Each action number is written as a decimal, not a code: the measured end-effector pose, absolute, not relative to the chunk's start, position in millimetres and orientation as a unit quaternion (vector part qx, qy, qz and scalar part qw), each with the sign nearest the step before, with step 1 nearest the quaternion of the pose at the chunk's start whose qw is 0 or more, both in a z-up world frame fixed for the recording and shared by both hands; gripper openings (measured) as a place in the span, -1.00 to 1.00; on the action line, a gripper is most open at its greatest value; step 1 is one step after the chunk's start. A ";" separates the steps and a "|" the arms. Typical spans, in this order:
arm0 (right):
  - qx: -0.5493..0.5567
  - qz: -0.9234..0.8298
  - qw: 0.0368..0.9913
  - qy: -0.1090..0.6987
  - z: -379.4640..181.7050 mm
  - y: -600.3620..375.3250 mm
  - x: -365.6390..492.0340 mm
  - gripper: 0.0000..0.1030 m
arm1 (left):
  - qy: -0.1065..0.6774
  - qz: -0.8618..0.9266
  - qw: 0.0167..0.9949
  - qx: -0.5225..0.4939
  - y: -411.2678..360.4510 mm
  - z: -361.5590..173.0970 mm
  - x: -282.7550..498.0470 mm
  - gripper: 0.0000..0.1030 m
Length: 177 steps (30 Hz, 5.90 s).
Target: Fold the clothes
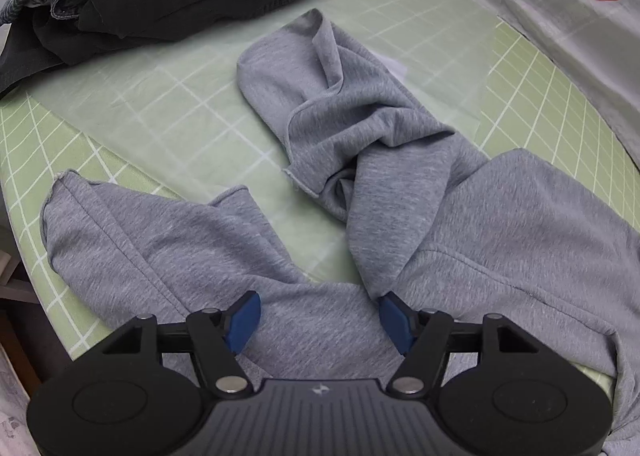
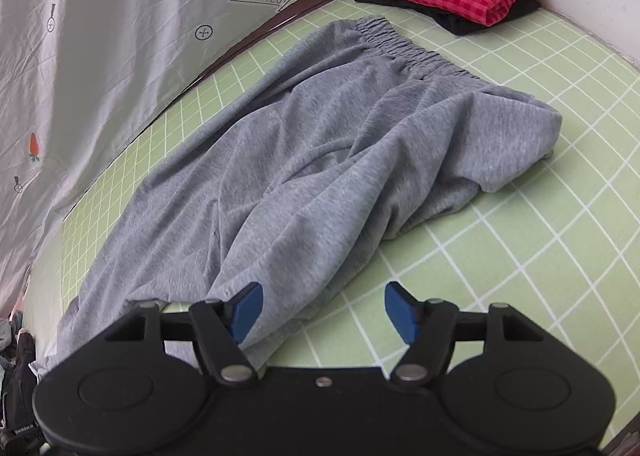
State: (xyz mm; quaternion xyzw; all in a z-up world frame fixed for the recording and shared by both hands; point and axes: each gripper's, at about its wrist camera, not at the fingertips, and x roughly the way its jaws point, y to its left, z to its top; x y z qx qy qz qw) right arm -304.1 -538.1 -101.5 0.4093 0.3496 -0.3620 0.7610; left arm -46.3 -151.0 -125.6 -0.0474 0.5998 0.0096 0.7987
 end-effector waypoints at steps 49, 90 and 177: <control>0.357 -0.389 0.759 0.381 -139.3 -622.1 -196.1 -0.73 | 0.531 -0.077 0.844 0.007 -306.9 -117.9 171.5 -0.74; 0.541 -0.372 0.709 0.258 -127.0 -590.4 -308.5 0.61 | 0.549 0.043 0.823 -0.140 -60.8 -91.2 17.0 0.26; 0.445 -0.456 0.716 0.286 -111.3 -567.9 -388.2 -0.78 | 0.465 0.245 0.848 0.071 17.4 -115.5 22.2 -0.91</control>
